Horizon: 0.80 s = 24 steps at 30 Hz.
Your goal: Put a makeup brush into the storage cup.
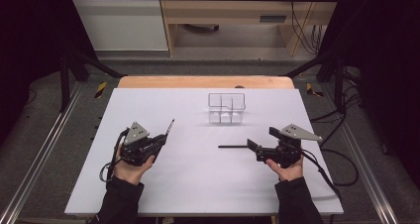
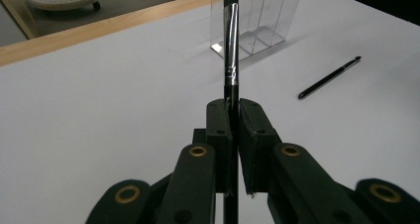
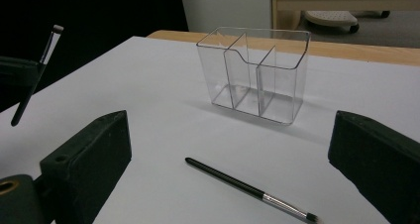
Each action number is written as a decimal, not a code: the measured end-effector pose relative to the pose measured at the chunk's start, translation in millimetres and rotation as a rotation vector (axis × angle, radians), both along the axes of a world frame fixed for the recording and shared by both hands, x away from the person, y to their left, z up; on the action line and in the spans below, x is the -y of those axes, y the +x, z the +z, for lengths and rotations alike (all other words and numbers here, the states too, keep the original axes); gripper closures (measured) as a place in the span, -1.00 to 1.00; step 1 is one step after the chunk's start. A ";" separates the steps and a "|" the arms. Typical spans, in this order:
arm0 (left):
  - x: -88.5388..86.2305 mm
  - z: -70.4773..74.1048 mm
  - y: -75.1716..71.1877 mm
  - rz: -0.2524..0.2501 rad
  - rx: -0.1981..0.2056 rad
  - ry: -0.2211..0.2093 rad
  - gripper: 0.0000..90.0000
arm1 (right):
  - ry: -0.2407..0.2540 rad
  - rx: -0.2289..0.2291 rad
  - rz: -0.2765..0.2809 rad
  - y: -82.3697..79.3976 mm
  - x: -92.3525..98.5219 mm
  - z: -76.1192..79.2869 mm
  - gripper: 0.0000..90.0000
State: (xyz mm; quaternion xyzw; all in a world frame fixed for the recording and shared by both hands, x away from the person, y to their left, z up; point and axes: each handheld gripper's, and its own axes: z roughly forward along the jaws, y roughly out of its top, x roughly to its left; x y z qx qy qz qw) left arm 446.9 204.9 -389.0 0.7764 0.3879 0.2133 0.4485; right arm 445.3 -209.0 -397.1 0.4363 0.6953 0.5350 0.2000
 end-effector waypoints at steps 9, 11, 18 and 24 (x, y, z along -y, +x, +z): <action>14.5 4.3 2.1 -0.033 0.012 -0.001 0.85 | -0.004 -0.010 0.026 5.8 -18.6 3.3 -0.92; 17.4 5.8 3.0 -0.036 0.015 -0.012 0.85 | -0.009 -0.013 0.037 8.0 -26.6 5.4 -0.91; 29.4 5.8 4.6 -0.040 0.012 -0.045 0.85 | 0.000 -0.010 0.046 11.3 -38.6 11.3 -0.90; 33.7 5.0 5.4 -0.036 0.018 -0.074 0.85 | 0.035 -0.009 0.050 13.2 -45.9 16.6 -0.87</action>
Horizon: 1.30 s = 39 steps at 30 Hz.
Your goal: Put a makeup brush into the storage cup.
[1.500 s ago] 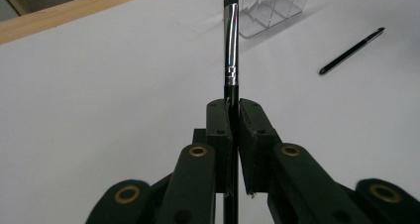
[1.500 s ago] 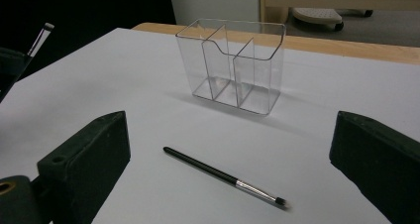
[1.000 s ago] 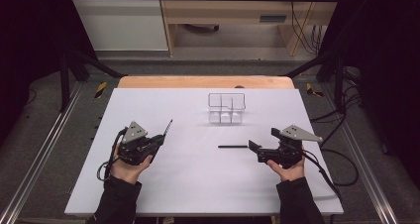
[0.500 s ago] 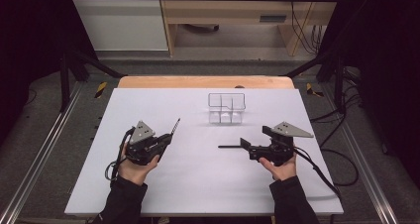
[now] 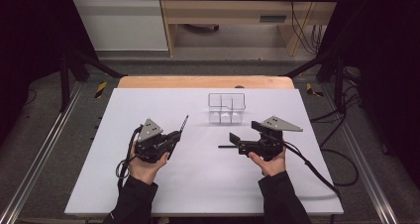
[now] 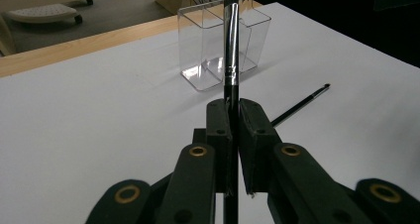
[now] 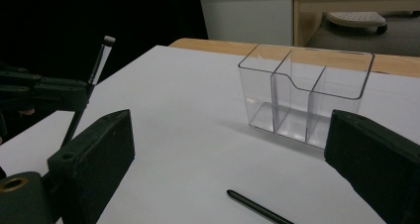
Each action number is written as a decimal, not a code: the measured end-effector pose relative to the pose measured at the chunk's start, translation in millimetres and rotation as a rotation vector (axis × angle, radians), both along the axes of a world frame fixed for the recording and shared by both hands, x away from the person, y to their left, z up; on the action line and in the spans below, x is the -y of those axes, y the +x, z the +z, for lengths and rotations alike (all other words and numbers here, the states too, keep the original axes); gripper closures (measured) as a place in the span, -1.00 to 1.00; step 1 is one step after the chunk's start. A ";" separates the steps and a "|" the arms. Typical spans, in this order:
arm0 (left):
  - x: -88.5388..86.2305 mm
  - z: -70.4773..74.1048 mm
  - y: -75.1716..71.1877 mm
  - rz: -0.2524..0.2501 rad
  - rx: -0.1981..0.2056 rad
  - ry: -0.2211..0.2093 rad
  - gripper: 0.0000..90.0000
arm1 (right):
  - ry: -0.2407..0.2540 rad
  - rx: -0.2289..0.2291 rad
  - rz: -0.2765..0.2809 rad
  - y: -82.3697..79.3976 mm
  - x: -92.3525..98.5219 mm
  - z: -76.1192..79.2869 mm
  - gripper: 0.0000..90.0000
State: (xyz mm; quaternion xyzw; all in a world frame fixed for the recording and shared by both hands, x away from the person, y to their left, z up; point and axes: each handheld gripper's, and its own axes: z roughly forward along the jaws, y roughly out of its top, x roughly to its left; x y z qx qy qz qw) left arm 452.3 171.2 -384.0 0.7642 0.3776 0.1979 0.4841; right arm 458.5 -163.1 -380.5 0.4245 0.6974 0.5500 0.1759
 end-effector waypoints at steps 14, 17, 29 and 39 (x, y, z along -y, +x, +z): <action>20.1 -10.8 -2.1 -0.007 -0.007 -0.006 0.85 | 0.031 -0.019 0.021 6.3 -24.8 -2.8 -0.81; 23.7 -12.5 -3.0 -0.010 -0.007 -0.009 0.85 | 0.045 -0.021 0.018 6.6 -26.6 -4.0 -0.79; 39.4 -18.8 -4.9 -0.019 -0.011 -0.019 0.85 | 0.092 -0.037 0.025 5.8 -35.1 -11.2 -0.72; 54.0 -23.9 -6.8 -0.019 -0.013 -0.017 0.85 | 0.108 -0.065 0.039 6.2 -41.7 -18.4 -0.66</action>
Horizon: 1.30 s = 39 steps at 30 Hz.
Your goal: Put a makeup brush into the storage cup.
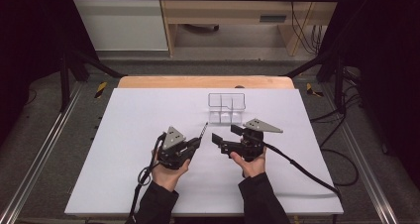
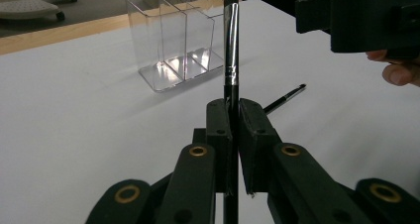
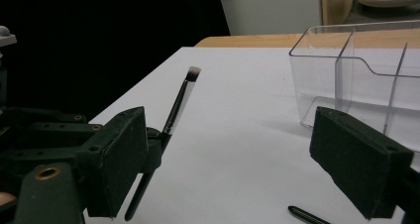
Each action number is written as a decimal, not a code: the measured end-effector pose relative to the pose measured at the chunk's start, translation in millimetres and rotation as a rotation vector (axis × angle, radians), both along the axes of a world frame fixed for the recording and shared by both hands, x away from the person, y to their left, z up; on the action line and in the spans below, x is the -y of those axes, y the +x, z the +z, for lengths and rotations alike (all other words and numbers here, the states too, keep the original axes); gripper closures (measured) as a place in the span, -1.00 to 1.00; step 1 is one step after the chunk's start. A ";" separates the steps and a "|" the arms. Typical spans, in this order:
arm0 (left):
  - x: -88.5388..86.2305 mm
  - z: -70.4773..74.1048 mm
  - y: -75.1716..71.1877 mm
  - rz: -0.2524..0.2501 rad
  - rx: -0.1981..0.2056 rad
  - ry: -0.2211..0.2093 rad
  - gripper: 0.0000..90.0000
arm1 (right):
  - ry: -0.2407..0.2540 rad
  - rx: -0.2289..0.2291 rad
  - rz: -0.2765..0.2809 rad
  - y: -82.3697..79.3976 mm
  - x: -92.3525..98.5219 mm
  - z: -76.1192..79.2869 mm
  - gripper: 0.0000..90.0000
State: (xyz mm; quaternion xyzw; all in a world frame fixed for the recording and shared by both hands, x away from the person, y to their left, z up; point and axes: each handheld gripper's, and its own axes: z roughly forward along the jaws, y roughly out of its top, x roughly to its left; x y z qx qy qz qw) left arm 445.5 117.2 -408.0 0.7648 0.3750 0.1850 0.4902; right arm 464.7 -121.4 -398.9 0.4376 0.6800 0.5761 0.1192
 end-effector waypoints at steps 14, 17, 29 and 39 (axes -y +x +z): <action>11.2 -4.5 -1.5 0.008 -0.004 -0.022 0.85 | 0.040 -0.049 -0.005 3.7 -7.6 -8.8 -0.48; 14.5 -5.5 -2.4 0.005 -0.008 -0.023 0.85 | 0.051 -0.057 -0.009 4.5 -8.6 -10.0 -0.44; 24.6 -8.1 -6.4 0.010 -0.007 -0.037 0.85 | 0.087 -0.089 0.014 5.4 -11.6 -13.1 -0.19; 29.4 -8.1 -9.7 0.021 -0.004 -0.042 0.85 | 0.122 -0.109 0.009 4.8 -12.7 -12.9 0.11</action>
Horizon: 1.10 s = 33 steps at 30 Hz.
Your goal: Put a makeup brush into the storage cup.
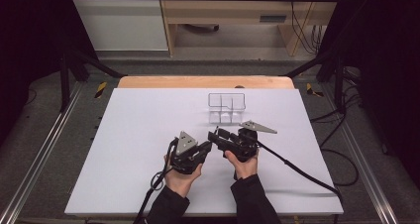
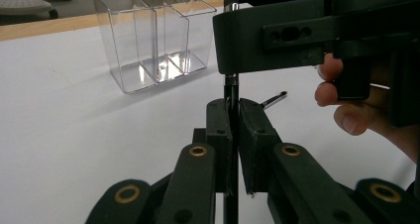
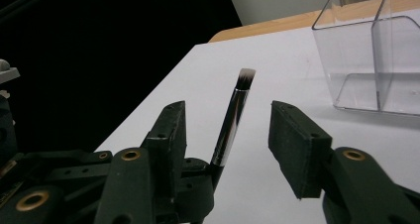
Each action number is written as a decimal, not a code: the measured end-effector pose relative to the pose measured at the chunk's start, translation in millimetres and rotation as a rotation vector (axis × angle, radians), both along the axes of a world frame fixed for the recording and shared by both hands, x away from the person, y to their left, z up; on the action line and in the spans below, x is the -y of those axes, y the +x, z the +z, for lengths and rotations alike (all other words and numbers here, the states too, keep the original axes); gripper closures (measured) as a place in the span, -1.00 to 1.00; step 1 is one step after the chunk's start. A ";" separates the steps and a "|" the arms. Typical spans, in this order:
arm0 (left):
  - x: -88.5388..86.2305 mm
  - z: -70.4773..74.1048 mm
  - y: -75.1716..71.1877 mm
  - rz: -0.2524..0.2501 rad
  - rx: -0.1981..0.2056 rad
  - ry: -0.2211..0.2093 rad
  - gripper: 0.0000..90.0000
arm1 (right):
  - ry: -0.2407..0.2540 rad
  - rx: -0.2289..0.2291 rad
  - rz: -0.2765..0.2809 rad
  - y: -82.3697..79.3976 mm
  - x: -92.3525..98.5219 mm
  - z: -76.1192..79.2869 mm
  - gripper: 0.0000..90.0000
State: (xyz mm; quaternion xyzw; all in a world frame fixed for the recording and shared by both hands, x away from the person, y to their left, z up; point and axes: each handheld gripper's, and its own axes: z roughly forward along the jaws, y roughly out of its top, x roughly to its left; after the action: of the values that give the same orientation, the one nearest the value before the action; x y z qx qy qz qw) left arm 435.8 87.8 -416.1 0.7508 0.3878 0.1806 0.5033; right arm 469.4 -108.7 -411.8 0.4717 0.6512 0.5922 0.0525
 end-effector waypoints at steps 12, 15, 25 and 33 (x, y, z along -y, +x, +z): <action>1.6 1.2 -2.3 0.007 0.010 -0.003 0.85 | 0.033 -0.034 0.011 0.6 -1.7 -1.8 0.52; 1.9 1.1 -2.4 0.007 0.010 -0.004 0.85 | 0.039 -0.039 0.013 0.6 -1.9 -1.9 0.56; 1.8 1.8 -3.8 0.008 0.018 -0.005 0.85 | 0.056 -0.053 0.017 0.5 -2.1 -1.7 0.71; 0.3 2.8 -4.6 0.010 0.024 -0.011 0.85 | 0.088 -0.059 0.028 -0.1 -2.6 -1.7 0.85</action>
State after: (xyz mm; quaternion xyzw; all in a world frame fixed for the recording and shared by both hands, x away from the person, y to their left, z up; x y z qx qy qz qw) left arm 431.2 87.6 -413.4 0.7439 0.3864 0.1898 0.5112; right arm 469.3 -106.1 -413.5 0.4817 0.6322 0.6069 0.0044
